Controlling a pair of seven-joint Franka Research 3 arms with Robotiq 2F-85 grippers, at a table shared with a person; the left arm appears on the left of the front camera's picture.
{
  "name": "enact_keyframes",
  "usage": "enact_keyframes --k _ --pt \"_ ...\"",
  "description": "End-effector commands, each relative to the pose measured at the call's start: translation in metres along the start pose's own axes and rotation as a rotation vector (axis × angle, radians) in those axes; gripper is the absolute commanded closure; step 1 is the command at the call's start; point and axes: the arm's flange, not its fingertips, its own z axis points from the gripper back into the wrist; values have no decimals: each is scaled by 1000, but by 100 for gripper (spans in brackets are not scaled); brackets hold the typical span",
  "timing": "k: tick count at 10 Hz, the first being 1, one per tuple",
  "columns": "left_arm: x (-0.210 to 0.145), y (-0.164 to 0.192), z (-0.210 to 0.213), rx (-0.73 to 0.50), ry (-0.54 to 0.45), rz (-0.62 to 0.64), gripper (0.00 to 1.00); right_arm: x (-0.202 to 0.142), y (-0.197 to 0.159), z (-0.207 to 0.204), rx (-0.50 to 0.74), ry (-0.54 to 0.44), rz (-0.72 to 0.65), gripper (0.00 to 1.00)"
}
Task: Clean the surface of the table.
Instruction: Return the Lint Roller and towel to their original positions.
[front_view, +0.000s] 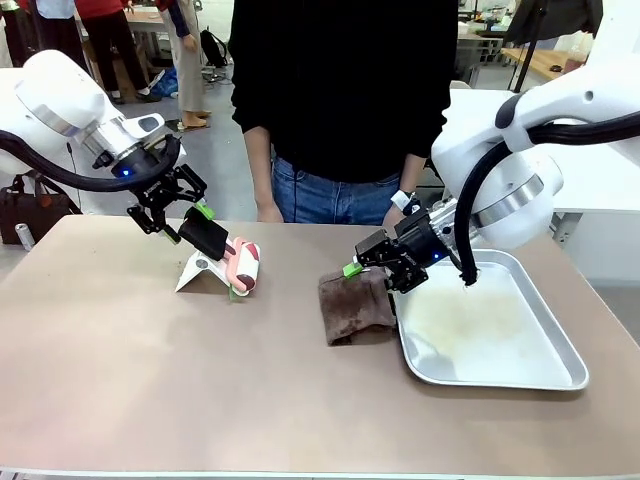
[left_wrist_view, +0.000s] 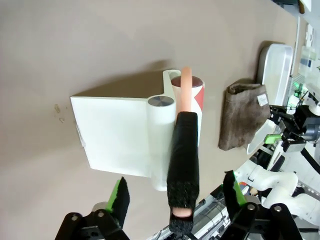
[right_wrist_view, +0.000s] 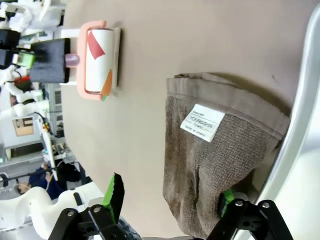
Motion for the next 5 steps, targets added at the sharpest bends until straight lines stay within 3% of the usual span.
enact_keyframes --k 1,3,5 --pt "-23 -3 11 -65 -21 -67 0 -7 13 9 -99 -40 44 0" --pt "-43 -9 25 -109 -55 -129 0 -13 30 24 -198 -150 188 0" --pt "-64 -8 41 -153 -80 -179 0 -23 38 44 -174 -183 208 0"
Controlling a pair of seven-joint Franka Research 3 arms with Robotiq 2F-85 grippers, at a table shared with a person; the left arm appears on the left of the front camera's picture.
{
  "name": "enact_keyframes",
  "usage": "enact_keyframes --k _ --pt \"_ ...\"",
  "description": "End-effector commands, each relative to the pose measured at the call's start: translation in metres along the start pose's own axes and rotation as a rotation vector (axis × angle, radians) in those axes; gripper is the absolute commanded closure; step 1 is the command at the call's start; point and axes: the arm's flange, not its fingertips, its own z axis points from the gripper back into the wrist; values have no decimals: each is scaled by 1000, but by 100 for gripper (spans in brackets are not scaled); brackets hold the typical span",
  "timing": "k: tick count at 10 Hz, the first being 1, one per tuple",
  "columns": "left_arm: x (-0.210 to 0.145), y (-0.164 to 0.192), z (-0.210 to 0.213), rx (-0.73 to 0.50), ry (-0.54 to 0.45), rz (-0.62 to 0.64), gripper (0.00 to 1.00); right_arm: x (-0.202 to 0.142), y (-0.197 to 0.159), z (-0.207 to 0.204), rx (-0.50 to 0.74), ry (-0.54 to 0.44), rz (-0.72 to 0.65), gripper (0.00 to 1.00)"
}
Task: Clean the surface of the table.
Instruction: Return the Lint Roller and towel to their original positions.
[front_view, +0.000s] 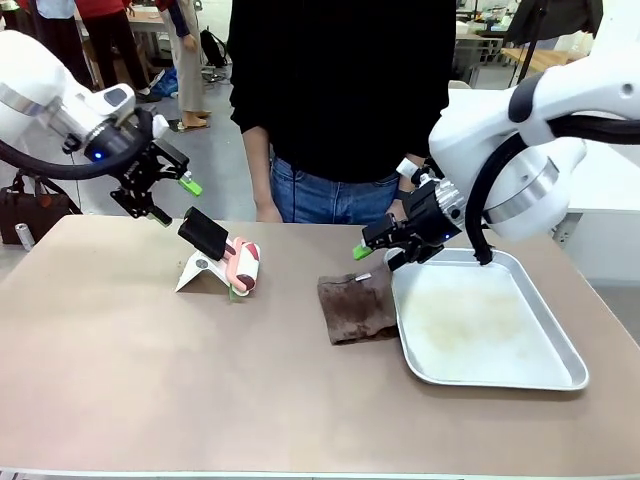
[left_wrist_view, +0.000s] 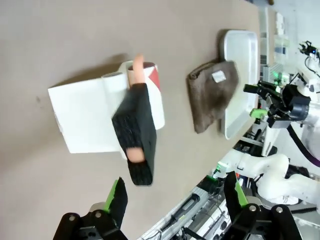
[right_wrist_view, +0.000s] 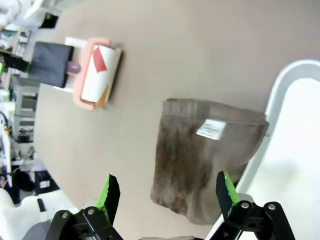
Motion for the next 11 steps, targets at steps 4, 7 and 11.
enact_keyframes --k 4,7,11 --pt "-102 26 59 -261 26 -190 0 -44 -30 58 322 -92 -117 0" --pt "-177 83 90 -436 22 -216 0 -82 -97 123 662 -53 -221 0" --pt "-214 166 113 -604 -68 -133 0 -111 -200 178 834 69 -325 0"
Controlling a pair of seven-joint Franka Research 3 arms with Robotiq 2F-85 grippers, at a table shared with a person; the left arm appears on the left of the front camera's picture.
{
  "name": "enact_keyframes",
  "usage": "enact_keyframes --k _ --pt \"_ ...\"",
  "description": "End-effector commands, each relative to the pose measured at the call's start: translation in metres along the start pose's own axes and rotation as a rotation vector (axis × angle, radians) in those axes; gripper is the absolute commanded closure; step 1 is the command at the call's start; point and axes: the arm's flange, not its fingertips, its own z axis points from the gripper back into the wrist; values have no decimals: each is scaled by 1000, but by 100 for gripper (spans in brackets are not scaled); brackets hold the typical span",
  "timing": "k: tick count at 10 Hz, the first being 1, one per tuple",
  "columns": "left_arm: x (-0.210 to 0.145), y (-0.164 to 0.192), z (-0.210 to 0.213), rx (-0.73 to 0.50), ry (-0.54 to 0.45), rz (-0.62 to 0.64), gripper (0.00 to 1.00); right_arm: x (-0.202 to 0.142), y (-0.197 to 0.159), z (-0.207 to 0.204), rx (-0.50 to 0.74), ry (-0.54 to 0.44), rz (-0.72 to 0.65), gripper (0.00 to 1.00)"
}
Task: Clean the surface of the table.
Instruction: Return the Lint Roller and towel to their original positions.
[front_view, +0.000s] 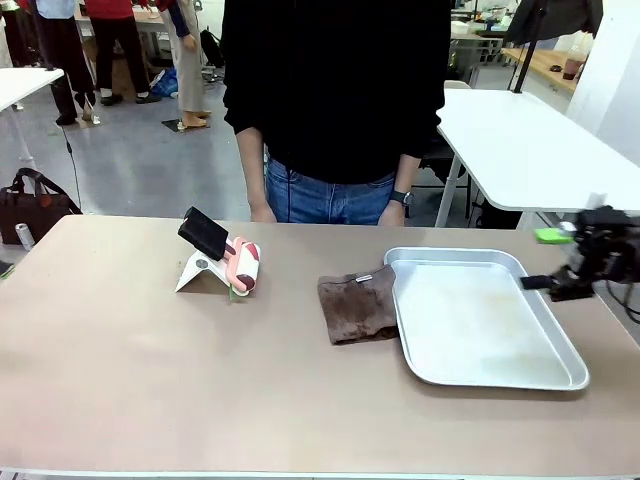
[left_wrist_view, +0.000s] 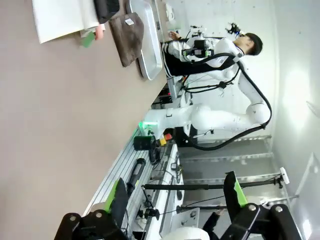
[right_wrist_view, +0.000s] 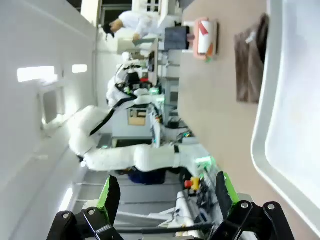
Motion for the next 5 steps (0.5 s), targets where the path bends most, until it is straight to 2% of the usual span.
enact_keyframes --k 1,3,4,5 --pt "0 24 35 -95 24 -17 0 22 -18 39 43 34 -34 0" --pt "-7 41 54 -144 24 -52 0 25 -30 59 69 -51 -63 0" --pt "-10 48 57 -128 68 -109 0 27 -32 61 69 -73 -61 0" --pt "-9 53 57 -70 58 -73 0 28 -33 61 68 -68 -47 0"
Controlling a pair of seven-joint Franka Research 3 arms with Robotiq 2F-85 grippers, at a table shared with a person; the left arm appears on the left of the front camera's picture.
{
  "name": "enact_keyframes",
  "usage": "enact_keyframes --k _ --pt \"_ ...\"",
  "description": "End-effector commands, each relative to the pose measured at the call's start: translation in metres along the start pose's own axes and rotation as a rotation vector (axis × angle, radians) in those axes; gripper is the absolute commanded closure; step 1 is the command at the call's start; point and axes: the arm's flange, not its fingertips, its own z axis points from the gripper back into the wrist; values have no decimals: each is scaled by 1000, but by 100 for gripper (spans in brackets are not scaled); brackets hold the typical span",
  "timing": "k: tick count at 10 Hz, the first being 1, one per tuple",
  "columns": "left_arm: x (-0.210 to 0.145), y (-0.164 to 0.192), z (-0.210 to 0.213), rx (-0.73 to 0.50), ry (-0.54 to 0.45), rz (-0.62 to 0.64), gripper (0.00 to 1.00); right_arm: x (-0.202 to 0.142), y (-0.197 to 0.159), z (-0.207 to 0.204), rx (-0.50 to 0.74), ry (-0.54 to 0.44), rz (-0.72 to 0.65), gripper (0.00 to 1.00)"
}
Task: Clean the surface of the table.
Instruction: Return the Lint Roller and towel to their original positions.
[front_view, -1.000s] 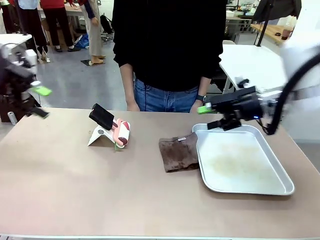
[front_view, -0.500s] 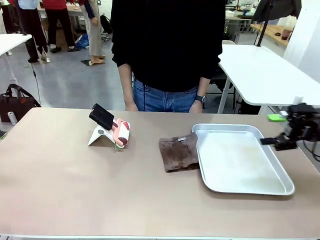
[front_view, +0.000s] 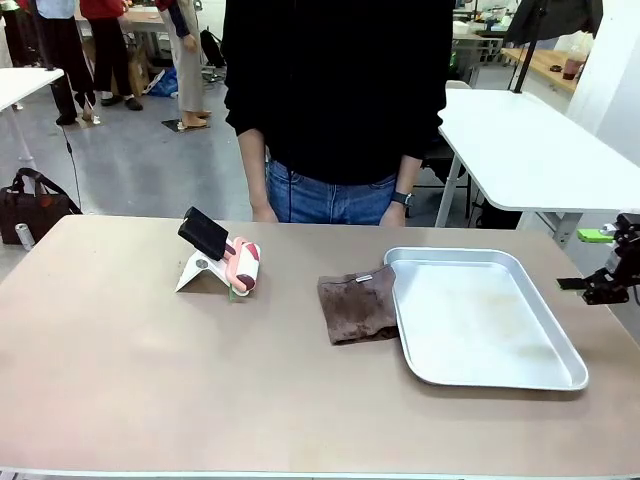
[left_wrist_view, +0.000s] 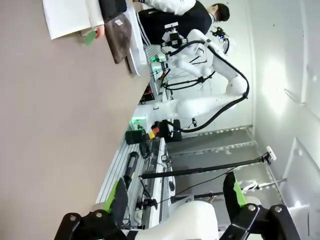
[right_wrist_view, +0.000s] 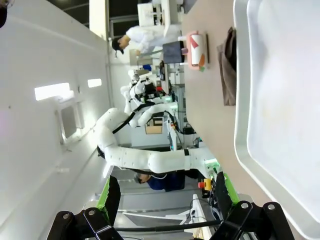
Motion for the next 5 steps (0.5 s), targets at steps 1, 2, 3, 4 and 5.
enact_keyframes --k 1,2,3,4,5 --pt "0 3 -3 40 39 -39 0 -3 1 -2 -6 12 -3 0" --pt "0 0 0 0 0 0 0 -3 1 -2 -6 12 -3 0" --pt "0 0 0 0 0 0 0 -3 1 -2 -6 12 -3 0" --pt "0 0 0 0 0 0 0 -3 1 -2 -6 12 -3 0" --pt "0 0 0 0 0 0 0 -3 1 -2 -6 12 -3 0"
